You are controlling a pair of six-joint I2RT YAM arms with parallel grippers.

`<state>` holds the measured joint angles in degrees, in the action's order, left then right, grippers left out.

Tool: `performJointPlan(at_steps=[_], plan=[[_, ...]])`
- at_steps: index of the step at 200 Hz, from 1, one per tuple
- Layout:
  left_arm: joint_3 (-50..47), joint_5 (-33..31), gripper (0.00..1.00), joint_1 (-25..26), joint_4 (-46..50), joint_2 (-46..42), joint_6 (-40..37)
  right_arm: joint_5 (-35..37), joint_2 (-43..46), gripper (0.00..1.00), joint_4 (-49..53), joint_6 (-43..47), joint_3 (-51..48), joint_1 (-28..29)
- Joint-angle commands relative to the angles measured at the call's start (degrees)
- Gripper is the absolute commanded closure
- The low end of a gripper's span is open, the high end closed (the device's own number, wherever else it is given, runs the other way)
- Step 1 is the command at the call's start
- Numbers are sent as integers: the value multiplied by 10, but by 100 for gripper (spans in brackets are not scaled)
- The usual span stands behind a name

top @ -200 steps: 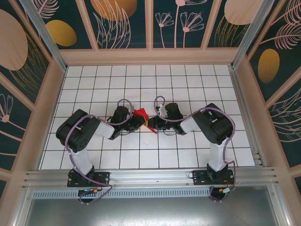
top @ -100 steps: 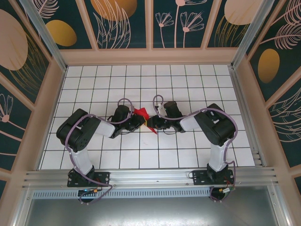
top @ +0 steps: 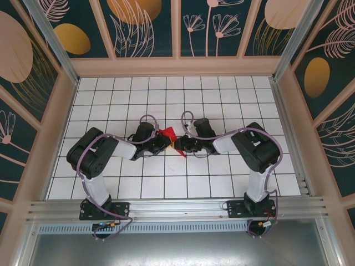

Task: Fold a paper plane with a square sheet of paper (pick it up from the middle)
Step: Fold the wing for the fifth time at the center of the table.

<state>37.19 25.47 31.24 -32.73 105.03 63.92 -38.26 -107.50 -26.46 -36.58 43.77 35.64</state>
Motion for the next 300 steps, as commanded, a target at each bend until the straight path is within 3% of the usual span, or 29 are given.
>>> performJointPlan(at_steps=[1,77,147,231,300], plan=[[12,-35,89,4,51,38,-21,-12,12,74,35,-15,-6,-9],[38,-50,90,3,112,44,-41,11,31,73,86,-7,2,-14],[41,-38,90,4,108,40,-49,92,63,73,215,96,44,3],[41,-38,90,4,109,35,-49,65,44,84,204,93,43,10],[44,-37,89,4,111,26,-52,50,21,86,191,79,29,9]])
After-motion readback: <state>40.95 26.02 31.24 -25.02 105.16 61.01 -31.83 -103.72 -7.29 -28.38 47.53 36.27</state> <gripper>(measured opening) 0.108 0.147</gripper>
